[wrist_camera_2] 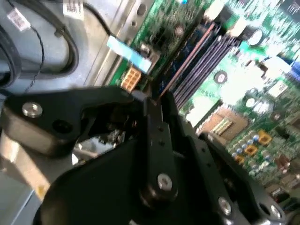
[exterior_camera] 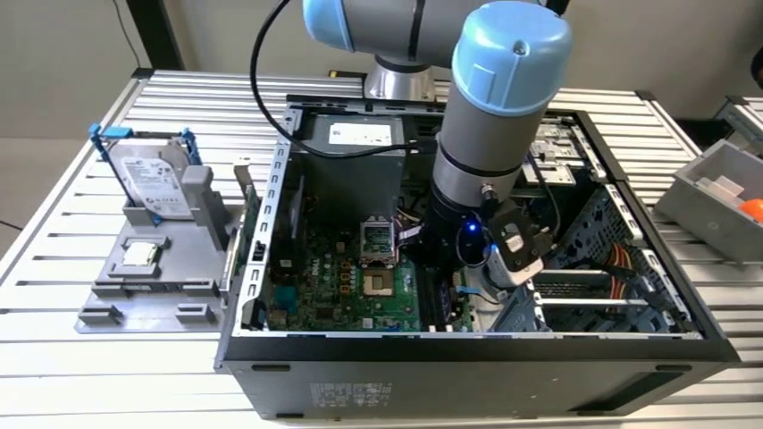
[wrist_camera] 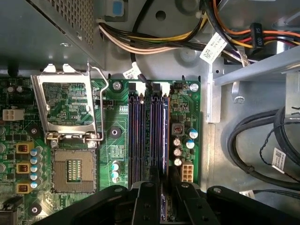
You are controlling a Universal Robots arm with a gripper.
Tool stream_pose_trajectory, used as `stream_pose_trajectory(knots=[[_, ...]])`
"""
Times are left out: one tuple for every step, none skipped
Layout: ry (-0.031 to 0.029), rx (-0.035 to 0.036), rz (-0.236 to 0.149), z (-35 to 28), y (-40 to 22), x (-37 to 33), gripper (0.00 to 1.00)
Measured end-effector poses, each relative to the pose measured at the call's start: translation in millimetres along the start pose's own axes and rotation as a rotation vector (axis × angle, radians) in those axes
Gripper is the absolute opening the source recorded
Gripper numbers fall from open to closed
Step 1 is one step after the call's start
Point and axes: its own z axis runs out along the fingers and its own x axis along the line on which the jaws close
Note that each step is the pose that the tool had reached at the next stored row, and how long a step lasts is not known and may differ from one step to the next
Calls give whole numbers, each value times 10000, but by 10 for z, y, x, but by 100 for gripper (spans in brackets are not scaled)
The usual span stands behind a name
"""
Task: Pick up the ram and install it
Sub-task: 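Insert the ram into the slot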
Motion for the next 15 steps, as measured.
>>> stream_pose_trajectory(knots=[[-1,-4,1,-29,1,-1,100],[2,0,0,-70,2,-3,100],[4,0,0,-110,2,-4,100],[5,-3,0,-137,3,-5,100],[6,-1,0,-168,3,-6,100],[7,0,0,-206,4,-8,100],[6,-1,0,-236,5,-9,100],[6,-2,0,-245,4,-9,100],[6,-2,-1,-246,2,-9,100],[5,-6,0,-246,1,-9,100],[5,-6,0,-246,1,-10,100],[5,-7,0,-246,1,-10,0],[5,-7,0,-246,1,-10,0],[6,-7,0,-246,0,-10,0],[6,-8,0,-246,0,-10,0]])
